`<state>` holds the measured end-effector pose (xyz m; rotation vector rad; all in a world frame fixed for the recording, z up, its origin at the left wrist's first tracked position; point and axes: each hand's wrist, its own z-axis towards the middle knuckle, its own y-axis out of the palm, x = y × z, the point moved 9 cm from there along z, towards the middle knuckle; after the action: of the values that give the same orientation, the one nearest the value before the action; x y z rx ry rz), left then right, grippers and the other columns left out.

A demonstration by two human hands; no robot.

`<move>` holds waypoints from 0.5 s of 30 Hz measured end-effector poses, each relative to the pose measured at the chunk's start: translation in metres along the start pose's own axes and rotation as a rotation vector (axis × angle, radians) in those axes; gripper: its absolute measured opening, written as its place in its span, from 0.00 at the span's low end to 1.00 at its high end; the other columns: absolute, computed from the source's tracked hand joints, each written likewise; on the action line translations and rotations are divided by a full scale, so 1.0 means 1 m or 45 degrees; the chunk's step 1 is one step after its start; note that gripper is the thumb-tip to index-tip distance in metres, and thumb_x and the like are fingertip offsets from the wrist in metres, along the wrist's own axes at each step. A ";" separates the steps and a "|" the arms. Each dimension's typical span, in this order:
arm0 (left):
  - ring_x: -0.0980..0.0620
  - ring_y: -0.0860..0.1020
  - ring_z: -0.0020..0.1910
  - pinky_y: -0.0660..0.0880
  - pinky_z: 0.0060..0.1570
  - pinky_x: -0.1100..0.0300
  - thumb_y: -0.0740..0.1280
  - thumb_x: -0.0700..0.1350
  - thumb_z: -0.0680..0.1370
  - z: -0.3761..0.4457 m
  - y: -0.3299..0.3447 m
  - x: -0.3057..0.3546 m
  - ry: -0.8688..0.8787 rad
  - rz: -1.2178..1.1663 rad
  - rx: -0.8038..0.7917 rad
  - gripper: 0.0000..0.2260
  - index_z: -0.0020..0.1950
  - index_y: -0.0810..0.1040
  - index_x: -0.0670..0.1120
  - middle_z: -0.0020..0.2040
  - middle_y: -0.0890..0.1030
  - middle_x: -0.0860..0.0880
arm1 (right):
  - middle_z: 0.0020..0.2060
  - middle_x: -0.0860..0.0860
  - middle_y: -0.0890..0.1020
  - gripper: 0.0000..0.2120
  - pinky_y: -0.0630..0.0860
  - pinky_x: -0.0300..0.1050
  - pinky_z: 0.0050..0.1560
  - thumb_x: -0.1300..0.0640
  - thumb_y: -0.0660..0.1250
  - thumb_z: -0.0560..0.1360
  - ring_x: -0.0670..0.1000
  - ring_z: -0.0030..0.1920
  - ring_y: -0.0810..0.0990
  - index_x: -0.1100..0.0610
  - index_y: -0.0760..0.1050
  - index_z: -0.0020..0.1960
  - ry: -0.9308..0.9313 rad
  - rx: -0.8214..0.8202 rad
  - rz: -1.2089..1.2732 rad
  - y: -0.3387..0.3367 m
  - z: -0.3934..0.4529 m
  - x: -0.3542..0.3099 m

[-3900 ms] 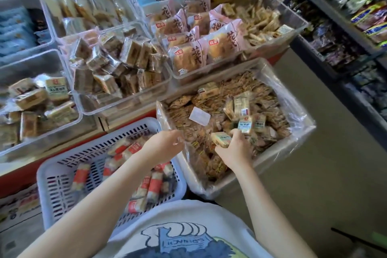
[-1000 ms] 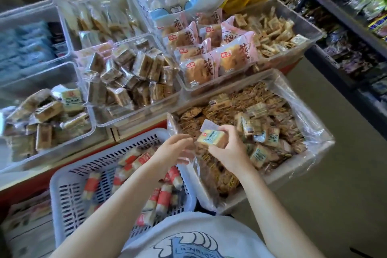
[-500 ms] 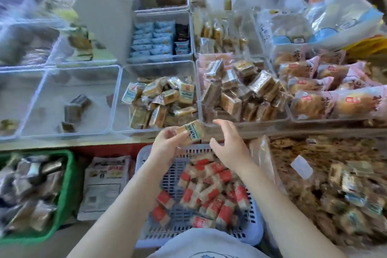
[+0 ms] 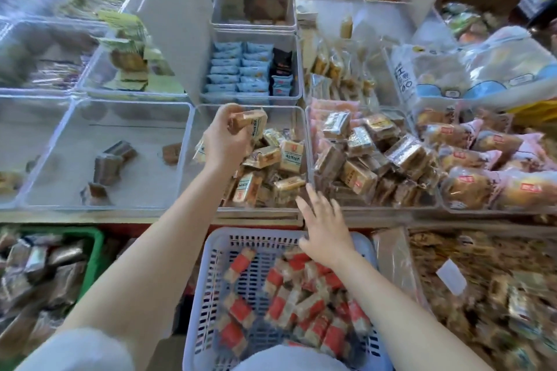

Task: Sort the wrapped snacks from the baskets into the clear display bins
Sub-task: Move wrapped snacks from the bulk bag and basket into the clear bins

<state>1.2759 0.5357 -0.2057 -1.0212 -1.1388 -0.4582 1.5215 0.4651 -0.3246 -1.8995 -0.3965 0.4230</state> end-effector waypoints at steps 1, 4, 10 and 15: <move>0.60 0.78 0.48 0.70 0.48 0.75 0.69 0.39 0.76 0.007 0.011 0.006 0.090 0.080 -0.024 0.16 0.62 0.78 0.51 0.52 0.81 0.53 | 0.79 0.51 0.33 0.38 0.44 0.59 0.79 0.46 0.64 0.79 0.57 0.80 0.41 0.49 0.45 0.81 0.003 -0.002 0.002 0.000 0.000 0.000; 0.45 0.73 0.64 0.70 0.64 0.57 0.65 0.40 0.78 0.015 0.061 0.006 0.304 0.437 -0.318 0.18 0.68 0.76 0.50 0.65 0.76 0.45 | 0.79 0.51 0.32 0.38 0.42 0.59 0.79 0.46 0.63 0.79 0.57 0.80 0.40 0.49 0.45 0.81 0.005 -0.010 0.003 0.001 0.001 0.000; 0.44 0.47 0.80 0.45 0.77 0.40 0.55 0.66 0.80 -0.011 0.118 -0.036 0.451 1.248 -0.788 0.32 0.80 0.57 0.53 0.81 0.54 0.47 | 0.78 0.51 0.30 0.38 0.40 0.60 0.79 0.47 0.61 0.78 0.57 0.80 0.39 0.49 0.43 0.81 -0.008 -0.019 0.005 0.005 0.002 0.002; 0.44 0.58 0.78 0.52 0.77 0.41 0.59 0.55 0.80 -0.036 0.110 0.001 0.590 1.164 -0.664 0.26 0.77 0.63 0.51 0.77 0.65 0.46 | 0.79 0.51 0.31 0.39 0.40 0.60 0.79 0.48 0.62 0.78 0.57 0.80 0.39 0.49 0.44 0.81 -0.042 -0.042 0.041 0.004 0.002 0.003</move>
<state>1.3782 0.5604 -0.2538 -1.6483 -0.0608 -0.2191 1.5230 0.4669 -0.3292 -1.9353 -0.3976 0.4720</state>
